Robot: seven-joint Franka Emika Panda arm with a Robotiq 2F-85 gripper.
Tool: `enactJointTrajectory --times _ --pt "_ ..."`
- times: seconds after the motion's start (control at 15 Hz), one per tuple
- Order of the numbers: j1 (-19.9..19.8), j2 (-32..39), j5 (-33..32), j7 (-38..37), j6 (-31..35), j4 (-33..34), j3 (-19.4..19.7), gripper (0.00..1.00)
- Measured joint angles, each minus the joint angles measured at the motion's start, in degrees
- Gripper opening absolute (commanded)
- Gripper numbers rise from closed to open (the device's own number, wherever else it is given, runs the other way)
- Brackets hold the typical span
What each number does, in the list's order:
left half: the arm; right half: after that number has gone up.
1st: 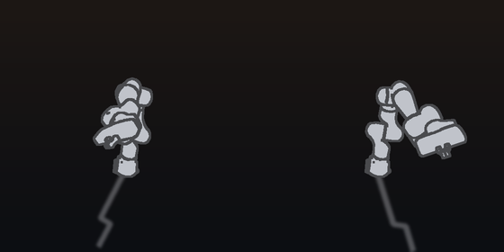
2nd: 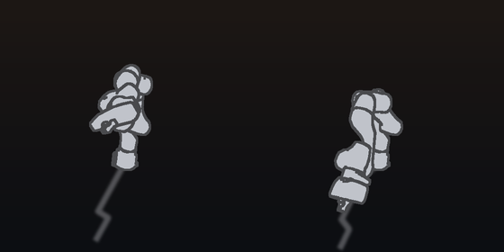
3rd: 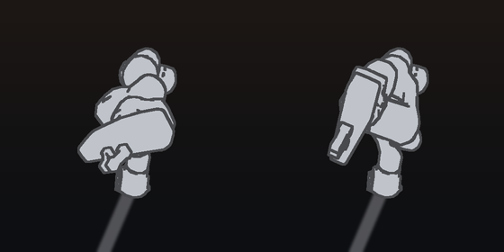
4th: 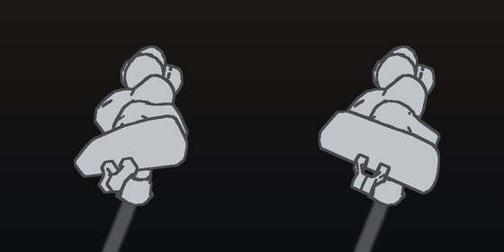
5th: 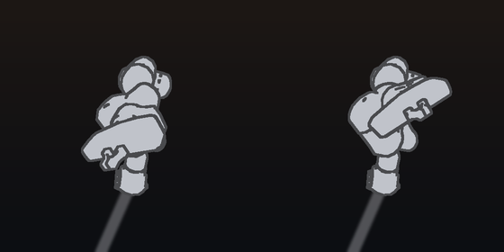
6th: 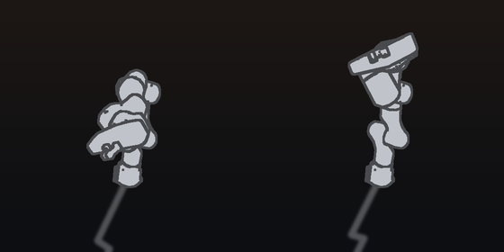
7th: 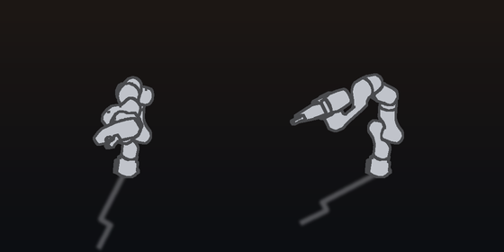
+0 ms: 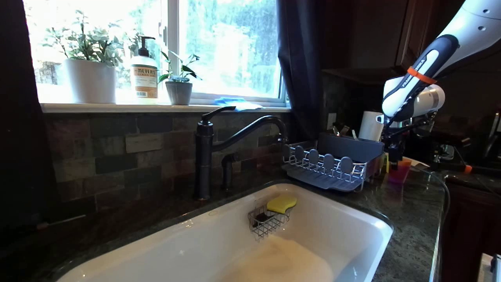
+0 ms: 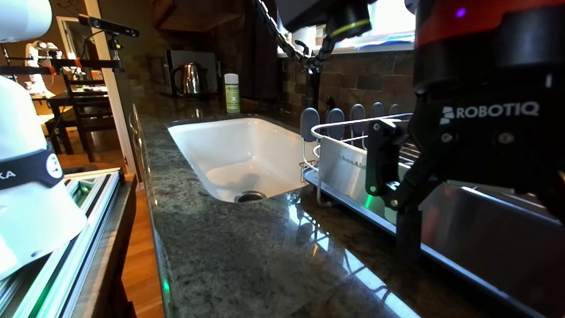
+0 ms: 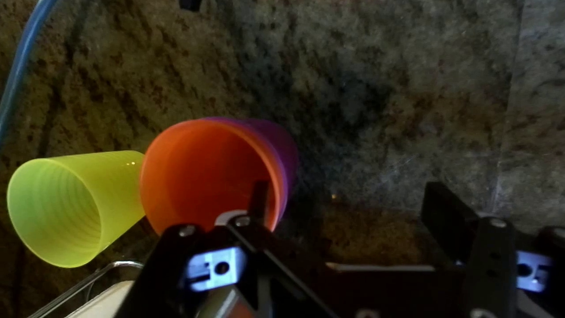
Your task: Put the cups into the sink
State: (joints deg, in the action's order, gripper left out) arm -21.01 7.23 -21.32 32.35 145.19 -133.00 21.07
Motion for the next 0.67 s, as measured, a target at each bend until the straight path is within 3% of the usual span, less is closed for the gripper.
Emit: enactJointTrajectory --times 0.2,0.27,0.4,0.47,0.53,0.6,0.67 --pt "-0.17 0.54 1.02 0.8 0.33 0.58 -0.01 0.9" --pt "-0.23 0.68 1.25 0.98 0.46 0.76 -0.02 0.83" --pt "-0.39 0.94 1.8 1.51 0.72 1.08 -0.03 0.8" --pt "-0.47 1.07 2.03 1.71 0.78 1.19 -0.04 0.66" --pt "-0.54 1.19 2.2 1.84 0.81 1.25 -0.04 0.68" --pt "-0.62 1.31 2.32 1.93 0.81 1.29 -0.05 0.62" --pt "-0.69 1.4 2.38 2.04 0.81 1.3 -0.07 0.49"
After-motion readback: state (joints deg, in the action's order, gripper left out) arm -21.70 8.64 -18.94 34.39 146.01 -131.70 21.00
